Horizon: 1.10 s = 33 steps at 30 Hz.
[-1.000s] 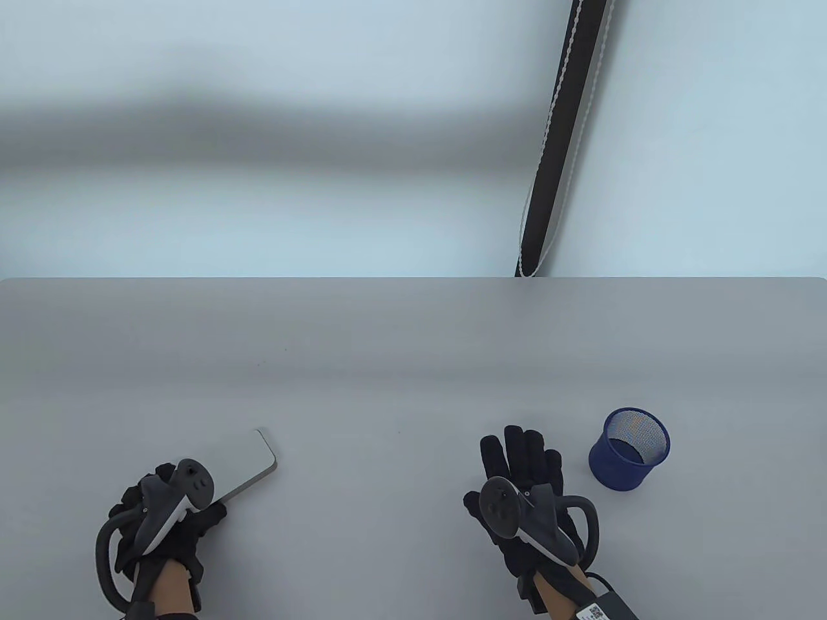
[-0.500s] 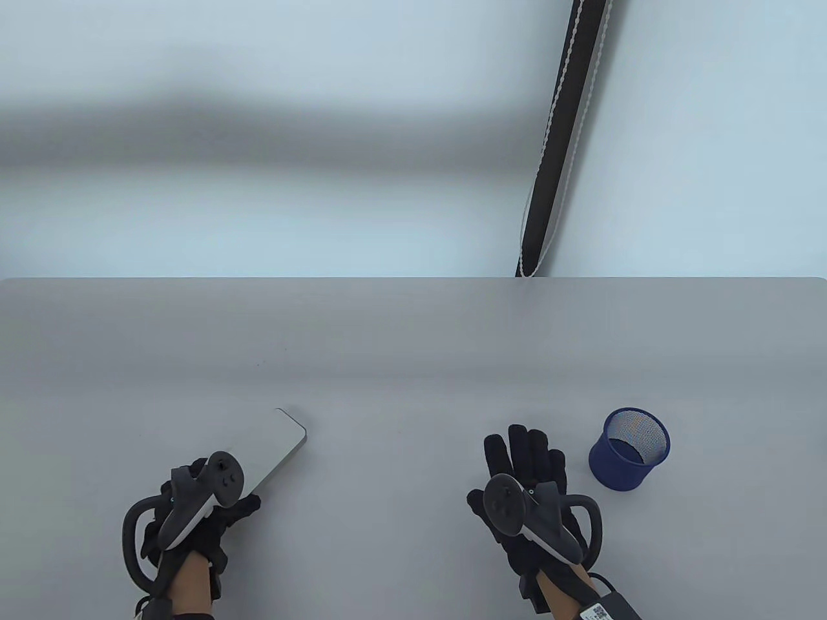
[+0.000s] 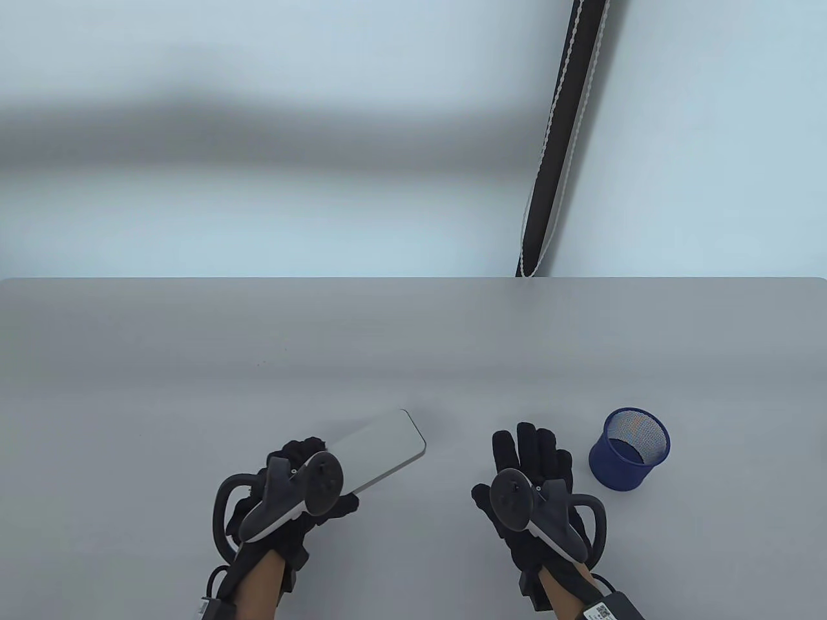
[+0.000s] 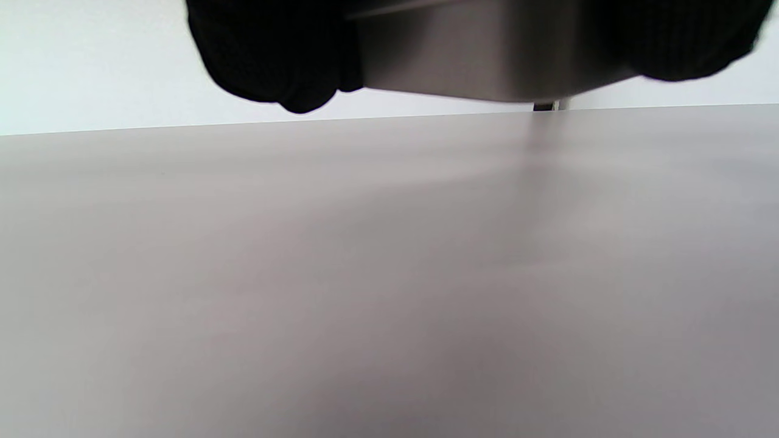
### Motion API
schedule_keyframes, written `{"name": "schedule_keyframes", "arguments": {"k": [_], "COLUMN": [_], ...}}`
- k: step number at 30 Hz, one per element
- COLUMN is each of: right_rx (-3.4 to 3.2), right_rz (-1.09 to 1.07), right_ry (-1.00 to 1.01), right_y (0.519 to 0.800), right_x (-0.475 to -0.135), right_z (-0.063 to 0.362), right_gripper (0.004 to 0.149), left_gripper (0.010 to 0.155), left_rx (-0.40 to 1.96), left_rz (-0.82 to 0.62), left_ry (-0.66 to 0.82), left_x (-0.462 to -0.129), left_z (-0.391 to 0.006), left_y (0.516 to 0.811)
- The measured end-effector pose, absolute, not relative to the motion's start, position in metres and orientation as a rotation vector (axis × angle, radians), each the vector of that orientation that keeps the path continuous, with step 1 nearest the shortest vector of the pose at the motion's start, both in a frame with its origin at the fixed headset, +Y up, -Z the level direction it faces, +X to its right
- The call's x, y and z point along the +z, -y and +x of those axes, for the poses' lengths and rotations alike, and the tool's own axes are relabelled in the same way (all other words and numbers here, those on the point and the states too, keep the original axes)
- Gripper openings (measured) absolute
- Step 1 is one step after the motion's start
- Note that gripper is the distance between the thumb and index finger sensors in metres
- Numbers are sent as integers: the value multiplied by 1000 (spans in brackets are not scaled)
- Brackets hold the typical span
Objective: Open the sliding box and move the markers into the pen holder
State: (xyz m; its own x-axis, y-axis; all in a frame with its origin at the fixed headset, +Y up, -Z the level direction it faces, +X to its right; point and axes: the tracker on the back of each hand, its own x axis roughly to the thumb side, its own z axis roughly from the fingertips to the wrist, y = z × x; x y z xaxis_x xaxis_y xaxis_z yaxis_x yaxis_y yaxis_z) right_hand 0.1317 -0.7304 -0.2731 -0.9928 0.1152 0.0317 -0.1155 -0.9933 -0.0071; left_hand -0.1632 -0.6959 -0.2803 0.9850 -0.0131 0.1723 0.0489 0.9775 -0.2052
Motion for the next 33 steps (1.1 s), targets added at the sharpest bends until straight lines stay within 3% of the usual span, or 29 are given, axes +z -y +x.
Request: {"name": "schedule_keyframes", "arguments": {"k": [7,17,29,33], "right_rx": [3026,3021,2964,2896], "right_rz": [62,94,242,359], "right_ry": [-1,-46,-219,-385], "right_y": [731,734,744,750], "right_x": [-272,-272,-272,-273], "right_z": [131,128,123,117], "right_gripper": [81,80,80,89], "left_gripper": [79,79,79,79], "left_rx": [-160,-155,-166,-173], "left_rz": [-269,-318,-363,-357], "left_ry": [265,366,393,393], "left_x": [-272,-266,-264,-264], "left_z": [-122,-108,-97,-97], "left_y": [716,745,761,763]}}
